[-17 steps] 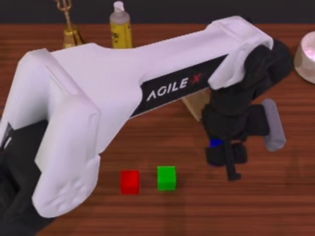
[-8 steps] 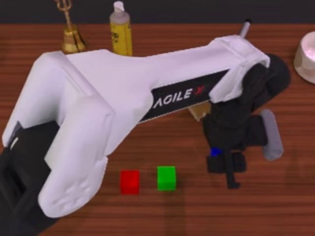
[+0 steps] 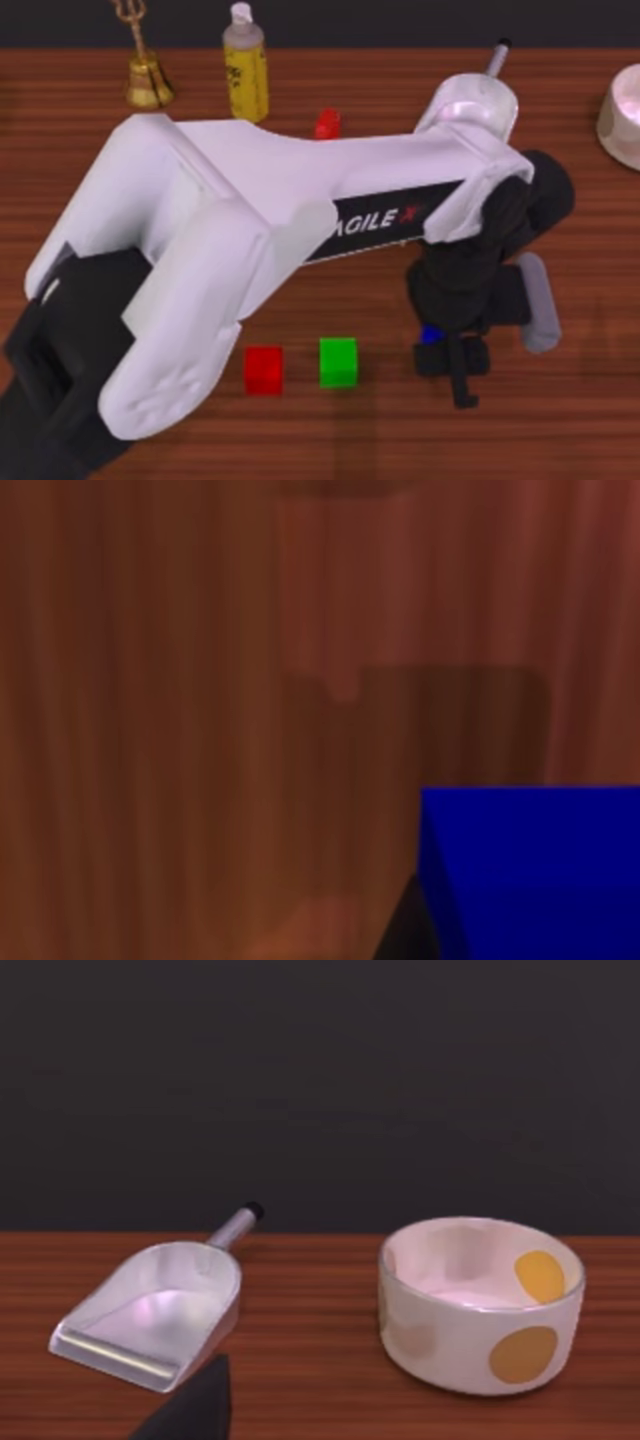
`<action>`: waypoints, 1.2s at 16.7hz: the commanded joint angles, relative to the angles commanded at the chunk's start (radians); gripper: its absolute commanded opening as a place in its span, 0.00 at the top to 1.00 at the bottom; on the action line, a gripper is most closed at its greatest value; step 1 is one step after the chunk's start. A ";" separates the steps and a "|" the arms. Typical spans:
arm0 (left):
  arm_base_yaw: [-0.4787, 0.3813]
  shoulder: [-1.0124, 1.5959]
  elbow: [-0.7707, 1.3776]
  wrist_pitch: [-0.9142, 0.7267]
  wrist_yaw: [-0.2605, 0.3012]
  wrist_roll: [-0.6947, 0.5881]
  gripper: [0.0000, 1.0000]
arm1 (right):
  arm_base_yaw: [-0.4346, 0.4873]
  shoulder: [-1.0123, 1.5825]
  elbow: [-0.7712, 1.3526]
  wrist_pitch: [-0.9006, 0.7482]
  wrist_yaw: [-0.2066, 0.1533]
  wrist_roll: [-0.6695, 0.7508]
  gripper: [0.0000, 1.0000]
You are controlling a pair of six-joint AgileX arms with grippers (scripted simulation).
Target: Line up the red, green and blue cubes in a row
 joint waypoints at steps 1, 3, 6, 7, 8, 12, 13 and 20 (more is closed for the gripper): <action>0.000 0.000 0.000 0.000 0.000 0.000 0.92 | 0.000 0.000 0.000 0.000 0.000 0.000 0.00; 0.000 0.000 0.000 0.000 0.000 0.000 0.77 | 0.000 0.000 0.000 0.000 0.000 0.000 0.00; 0.000 0.000 0.000 0.000 0.000 0.000 0.55 | 0.000 0.000 0.000 0.000 0.000 0.000 0.00; 0.000 0.000 0.000 0.000 0.000 0.000 0.47 | 0.000 0.000 0.000 0.000 0.000 0.000 0.00; 0.000 0.000 0.000 0.000 0.000 0.000 0.40 | 0.000 0.000 0.000 0.000 0.000 0.000 0.00; 0.000 0.000 0.000 0.000 0.000 0.000 0.10 | 0.000 0.000 0.000 0.000 0.000 0.000 0.00; 0.000 0.000 0.000 0.000 0.000 0.000 0.02 | 0.000 0.000 0.000 0.000 0.000 0.000 0.00; 0.000 0.000 0.000 0.000 0.000 0.000 0.00 | 0.000 0.000 0.000 0.000 0.000 0.000 0.00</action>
